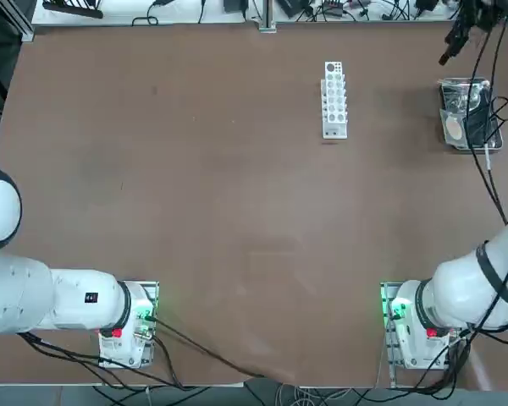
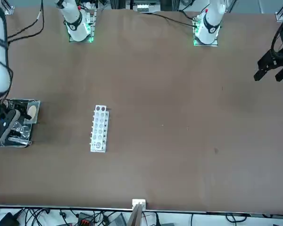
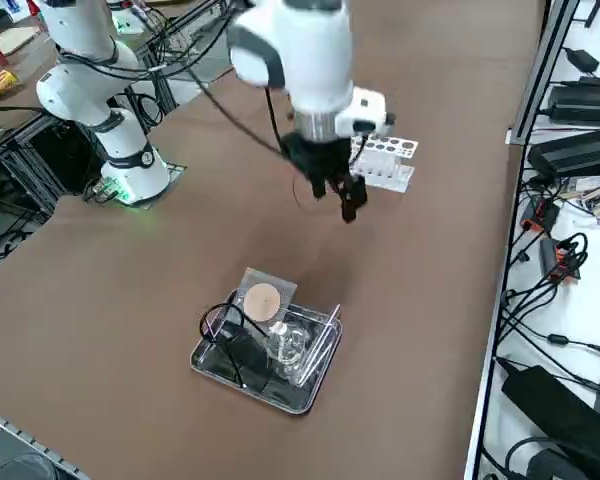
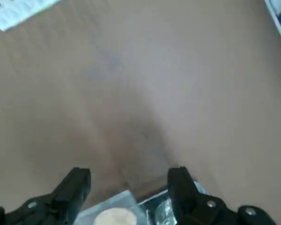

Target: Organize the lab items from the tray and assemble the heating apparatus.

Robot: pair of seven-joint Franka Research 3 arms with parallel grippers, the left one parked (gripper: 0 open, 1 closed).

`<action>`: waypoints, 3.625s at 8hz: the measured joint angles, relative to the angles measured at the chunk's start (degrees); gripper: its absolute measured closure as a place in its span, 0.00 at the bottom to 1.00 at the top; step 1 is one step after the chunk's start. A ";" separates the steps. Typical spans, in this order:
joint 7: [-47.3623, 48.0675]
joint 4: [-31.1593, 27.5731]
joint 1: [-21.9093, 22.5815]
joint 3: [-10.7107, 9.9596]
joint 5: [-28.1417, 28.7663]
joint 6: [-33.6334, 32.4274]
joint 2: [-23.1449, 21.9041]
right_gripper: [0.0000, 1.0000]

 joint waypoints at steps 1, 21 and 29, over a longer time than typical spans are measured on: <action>-2.58 0.47 -1.06 0.00 0.52 1.04 2.11 0.00; -20.57 13.27 -9.33 0.22 4.01 3.85 19.82 0.10; -21.92 13.29 -9.77 0.32 4.00 7.10 21.68 0.17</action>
